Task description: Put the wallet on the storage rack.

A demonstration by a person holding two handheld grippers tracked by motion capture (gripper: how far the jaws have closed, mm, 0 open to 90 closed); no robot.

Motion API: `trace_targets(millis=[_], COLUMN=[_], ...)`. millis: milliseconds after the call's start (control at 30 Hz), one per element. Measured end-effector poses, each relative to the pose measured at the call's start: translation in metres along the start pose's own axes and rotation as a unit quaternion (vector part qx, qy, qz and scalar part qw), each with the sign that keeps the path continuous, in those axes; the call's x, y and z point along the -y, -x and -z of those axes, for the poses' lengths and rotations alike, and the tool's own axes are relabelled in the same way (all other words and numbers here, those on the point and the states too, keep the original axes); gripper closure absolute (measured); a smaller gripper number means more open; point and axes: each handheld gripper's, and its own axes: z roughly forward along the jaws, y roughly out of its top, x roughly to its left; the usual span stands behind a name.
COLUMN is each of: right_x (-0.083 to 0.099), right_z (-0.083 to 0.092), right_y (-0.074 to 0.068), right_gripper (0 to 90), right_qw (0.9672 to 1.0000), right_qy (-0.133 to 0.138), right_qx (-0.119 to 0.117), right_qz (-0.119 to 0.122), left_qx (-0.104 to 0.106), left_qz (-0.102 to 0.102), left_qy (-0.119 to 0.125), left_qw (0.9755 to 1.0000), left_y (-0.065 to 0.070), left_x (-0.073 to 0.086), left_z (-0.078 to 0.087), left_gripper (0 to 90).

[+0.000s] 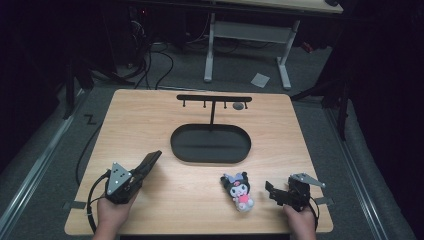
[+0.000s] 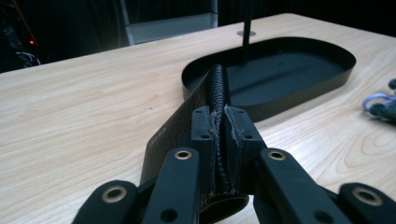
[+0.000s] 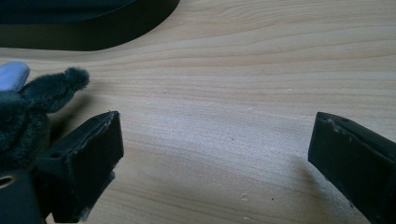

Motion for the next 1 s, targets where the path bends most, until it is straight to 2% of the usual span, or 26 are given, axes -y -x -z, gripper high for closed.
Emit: trace_targets(millis=[300,433,467,633,667,733,867,1000], right_x=[-0.001,-0.001,-0.001,-0.001,-0.001,-0.001,-0.002,-0.002], right_z=[0.001,0.001,0.001,0.002,0.002,0.002,0.002,0.002], right_y=[0.001,0.001,0.001,0.001,0.001,0.001,0.002,0.002], right_gripper=[3.1,3.2,3.1,3.1,3.2,3.1,3.2,3.1], right_qw=[1.0,1.0,1.0,1.0,1.0,1.0,1.0,1.0], right_qy=[0.002,0.003,0.002,0.003,0.003,0.003,0.004,0.005], right_qx=[0.001,0.002,0.002,0.002,0.002,0.003,0.003,0.003], right_qz=[0.0,0.001,0.0,0.0,0.0,0.0,0.001,0.003], left_qx=[-0.003,0.008,0.019,0.039,0.054,0.069,0.084,0.089], left_qz=[0.021,0.039,0.054,0.07,0.084,0.1,0.109,0.121], left_qy=[0.023,0.032,0.037,0.04,0.039,0.04,0.037,0.031], left_qw=[0.9995,0.9987,0.9976,0.996,0.9942,0.9918,0.9898,0.9882], left_y=[-0.008,-0.009,-0.008,-0.003,-0.001,0.001,0.005,0.005], left_x=[-0.003,-0.005,-0.005,-0.006,-0.005,-0.003,-0.002,-0.001], left_z=[0.009,0.013,0.014,0.015,0.014,0.013,0.011,0.008], left_gripper=[82.8,82.8,82.7,82.7,82.7,82.6,82.6,82.6])
